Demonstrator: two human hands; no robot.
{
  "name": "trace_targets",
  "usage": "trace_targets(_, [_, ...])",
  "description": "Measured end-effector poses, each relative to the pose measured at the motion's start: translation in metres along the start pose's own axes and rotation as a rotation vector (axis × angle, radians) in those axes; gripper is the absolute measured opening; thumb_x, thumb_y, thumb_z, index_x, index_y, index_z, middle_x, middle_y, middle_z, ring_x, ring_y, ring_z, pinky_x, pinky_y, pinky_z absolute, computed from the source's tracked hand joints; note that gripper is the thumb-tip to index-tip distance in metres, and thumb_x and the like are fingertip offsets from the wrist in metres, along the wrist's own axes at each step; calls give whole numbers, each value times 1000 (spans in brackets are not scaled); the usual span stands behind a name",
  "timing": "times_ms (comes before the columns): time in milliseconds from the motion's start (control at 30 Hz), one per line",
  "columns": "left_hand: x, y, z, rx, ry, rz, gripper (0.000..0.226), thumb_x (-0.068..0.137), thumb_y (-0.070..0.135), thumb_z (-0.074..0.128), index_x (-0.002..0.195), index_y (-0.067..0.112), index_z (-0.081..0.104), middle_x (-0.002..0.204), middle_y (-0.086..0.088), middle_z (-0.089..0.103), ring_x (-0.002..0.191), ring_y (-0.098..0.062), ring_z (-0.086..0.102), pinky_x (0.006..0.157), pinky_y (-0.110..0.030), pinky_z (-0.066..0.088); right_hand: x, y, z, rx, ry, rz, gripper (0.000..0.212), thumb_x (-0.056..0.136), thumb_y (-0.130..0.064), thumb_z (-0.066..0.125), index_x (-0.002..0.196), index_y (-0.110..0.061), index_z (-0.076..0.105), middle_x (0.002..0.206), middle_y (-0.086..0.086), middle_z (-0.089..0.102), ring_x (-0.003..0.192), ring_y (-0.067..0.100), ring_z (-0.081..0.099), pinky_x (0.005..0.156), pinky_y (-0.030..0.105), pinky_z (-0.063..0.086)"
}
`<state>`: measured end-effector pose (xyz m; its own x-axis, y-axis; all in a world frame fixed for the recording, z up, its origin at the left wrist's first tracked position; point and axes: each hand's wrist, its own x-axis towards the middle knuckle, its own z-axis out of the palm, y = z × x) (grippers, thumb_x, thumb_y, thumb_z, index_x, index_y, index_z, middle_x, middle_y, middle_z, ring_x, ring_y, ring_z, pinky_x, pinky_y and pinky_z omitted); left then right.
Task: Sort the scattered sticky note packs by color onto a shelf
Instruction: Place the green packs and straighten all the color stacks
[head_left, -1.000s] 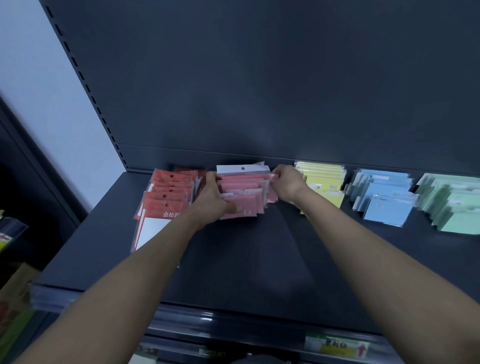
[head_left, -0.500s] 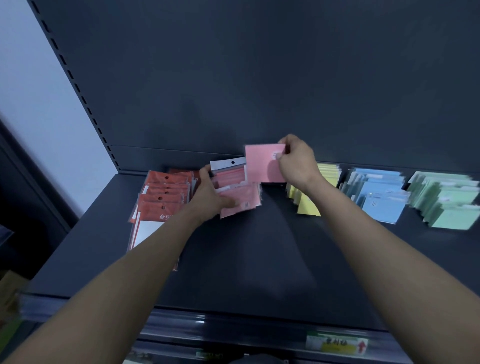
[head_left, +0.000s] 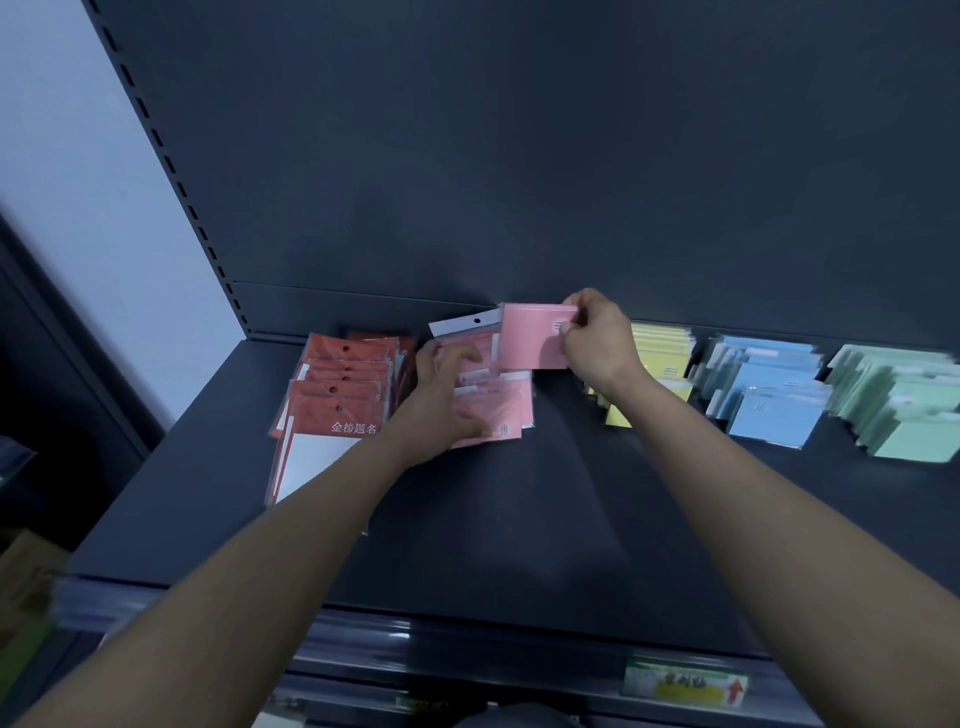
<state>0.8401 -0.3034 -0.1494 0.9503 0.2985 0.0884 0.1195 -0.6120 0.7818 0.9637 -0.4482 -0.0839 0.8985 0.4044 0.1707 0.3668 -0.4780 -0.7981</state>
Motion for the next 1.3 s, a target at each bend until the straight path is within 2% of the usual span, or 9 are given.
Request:
trace_targets(167, [-2, -2, 0, 55, -76, -18, 68, 69, 9, 75, 120, 34, 39, 150, 6, -12, 118, -7, 36, 83, -15, 39, 0, -3, 2, -44, -16, 5, 24, 87, 4, 40, 103, -2, 57, 87, 7, 57, 78, 23, 51, 63, 27, 40])
trace_targets(400, [3, -1, 9, 52, -41, 35, 43, 72, 0, 66, 108, 17, 46, 152, 3, -6, 112, 4, 28, 89, -17, 37, 0, -4, 4, -70, 8, -18, 25, 87, 4, 41, 105, -3, 58, 89, 5, 58, 82, 22, 52, 68, 25, 39])
trace_targets(533, [7, -4, 13, -89, -2, 66, 37, 67, -9, 66, 88, 17, 52, 147, -1, 8, 133, 10, 12, 87, -1, 31, -2, 0, 3, -35, 14, -16, 23, 89, 4, 43, 102, -5, 59, 89, 5, 59, 82, 21, 53, 69, 26, 41])
trace_targets(667, [4, -3, 13, -161, -6, 47, 40, 63, -13, 69, 81, 18, 50, 138, 2, 16, 111, 27, 27, 78, 8, 27, -8, 8, 12, -115, -45, 32, 22, 83, 0, 51, 89, -16, 64, 90, 11, 70, 89, 31, 63, 81, 38, 52])
trace_targets(800, [2, -3, 14, -225, 35, 43, 49, 64, -8, 70, 91, 23, 43, 122, -3, 34, 92, -1, 44, 77, -9, 39, -15, 10, 17, -108, -184, 101, 38, 89, -3, 47, 125, -6, 60, 102, 13, 71, 95, 24, 65, 82, 19, 43])
trace_targets(900, [3, -5, 14, -327, 21, -10, 92, 64, 1, 72, 128, 49, 26, 129, -2, 40, 94, -9, 54, 79, -18, 48, -15, 5, 18, 63, -241, 196, 35, 96, -8, 39, 126, 0, 56, 84, 12, 67, 79, 25, 62, 77, 27, 46])
trace_targets(1033, [5, -4, 12, -403, -12, -59, 124, 69, -8, 69, 142, 45, -15, 124, 9, 50, 93, -1, 59, 71, -15, 49, -14, 7, 25, -61, -371, 273, 56, 103, -34, 30, 148, -2, 21, 149, 12, 37, 134, 28, 39, 103, 31, 31])
trace_targets(1167, [7, -3, 13, -423, 1, -57, 118, 68, -11, 69, 147, 32, -8, 125, 17, 46, 111, 6, 51, 84, -12, 49, -8, 18, 42, 322, -291, 382, 84, 93, -61, 38, 154, -20, -3, 158, 2, 20, 144, 24, 24, 116, 38, 23])
trace_targets(1300, [10, -4, 13, -433, 9, -64, 112, 66, -13, 68, 147, 25, 1, 128, 14, 45, 108, -1, 53, 84, -17, 50, 1, 29, 56, 570, -141, 455, 109, 60, -81, 52, 148, -26, 19, 144, 5, 45, 111, 22, 52, 67, 29, 43])
